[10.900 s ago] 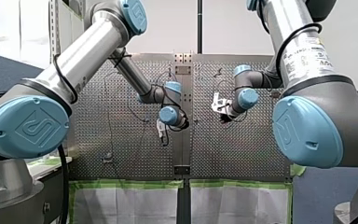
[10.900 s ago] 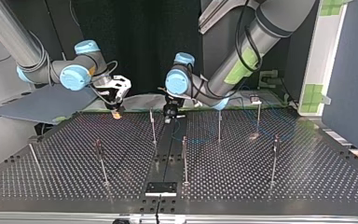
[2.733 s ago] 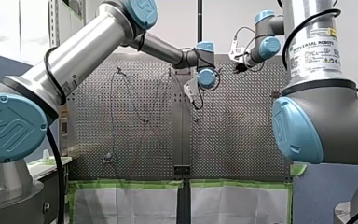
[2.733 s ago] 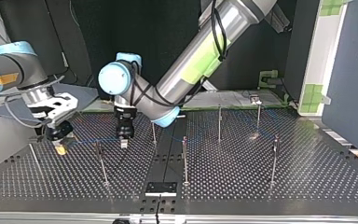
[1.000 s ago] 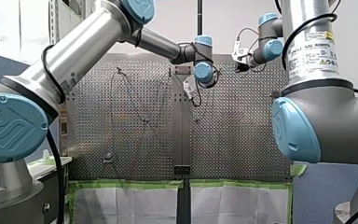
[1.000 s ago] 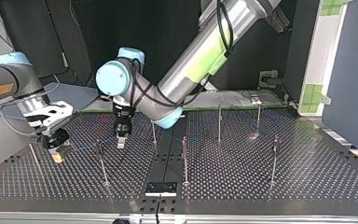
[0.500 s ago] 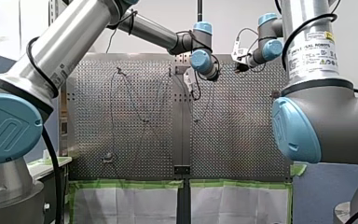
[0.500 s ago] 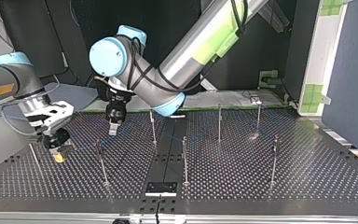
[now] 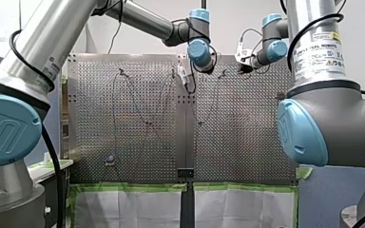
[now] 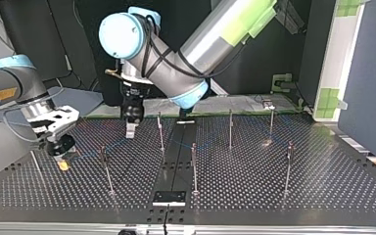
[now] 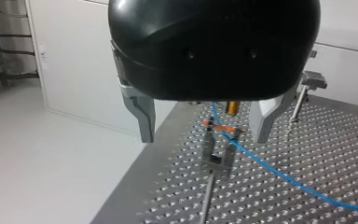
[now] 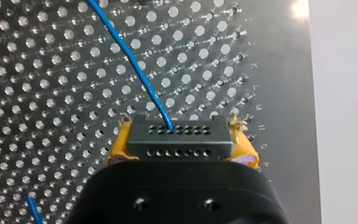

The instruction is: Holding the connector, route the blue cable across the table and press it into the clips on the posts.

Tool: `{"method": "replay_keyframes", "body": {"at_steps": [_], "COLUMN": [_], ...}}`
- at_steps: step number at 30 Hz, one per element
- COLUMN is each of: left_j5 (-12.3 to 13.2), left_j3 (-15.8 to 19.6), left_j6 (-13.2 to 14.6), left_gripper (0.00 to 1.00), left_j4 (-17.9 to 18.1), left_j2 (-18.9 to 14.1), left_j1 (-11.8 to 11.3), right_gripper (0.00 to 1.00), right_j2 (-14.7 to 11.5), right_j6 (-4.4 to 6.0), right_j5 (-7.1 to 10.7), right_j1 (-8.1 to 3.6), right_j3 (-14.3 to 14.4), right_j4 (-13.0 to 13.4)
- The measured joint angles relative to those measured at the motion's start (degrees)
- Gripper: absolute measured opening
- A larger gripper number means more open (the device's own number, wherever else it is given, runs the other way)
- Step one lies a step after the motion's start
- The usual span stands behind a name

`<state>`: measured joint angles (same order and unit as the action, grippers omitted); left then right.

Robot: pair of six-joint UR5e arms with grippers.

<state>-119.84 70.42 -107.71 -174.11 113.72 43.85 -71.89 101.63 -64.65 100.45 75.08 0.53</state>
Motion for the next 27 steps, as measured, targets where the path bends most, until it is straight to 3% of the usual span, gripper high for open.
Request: {"method": "replay_keyframes", "body": {"at_steps": [13,20,27], "left_j5": [-0.36,-0.03,-0.89], "left_j3": [6.41,9.86,13.42], "left_j6": [-1.66,-4.71,-8.26], "left_gripper": [0.98,0.98,0.98], "left_j4": [3.36,6.62,10.17], "left_j2": [-6.42,-9.86,-13.15], "left_j1": [0.30,1.39,4.38], "right_gripper": [0.00,0.00,0.00], "right_j2": [0.03,0.03,0.03], "right_j6": [-0.06,-0.18,-0.26], "right_j5": [-0.04,-0.14,-0.24], "right_j1": [0.15,0.32,0.38], "right_j3": [-0.02,0.01,-0.01], "right_j4": [-0.08,-0.08,-0.06]}}
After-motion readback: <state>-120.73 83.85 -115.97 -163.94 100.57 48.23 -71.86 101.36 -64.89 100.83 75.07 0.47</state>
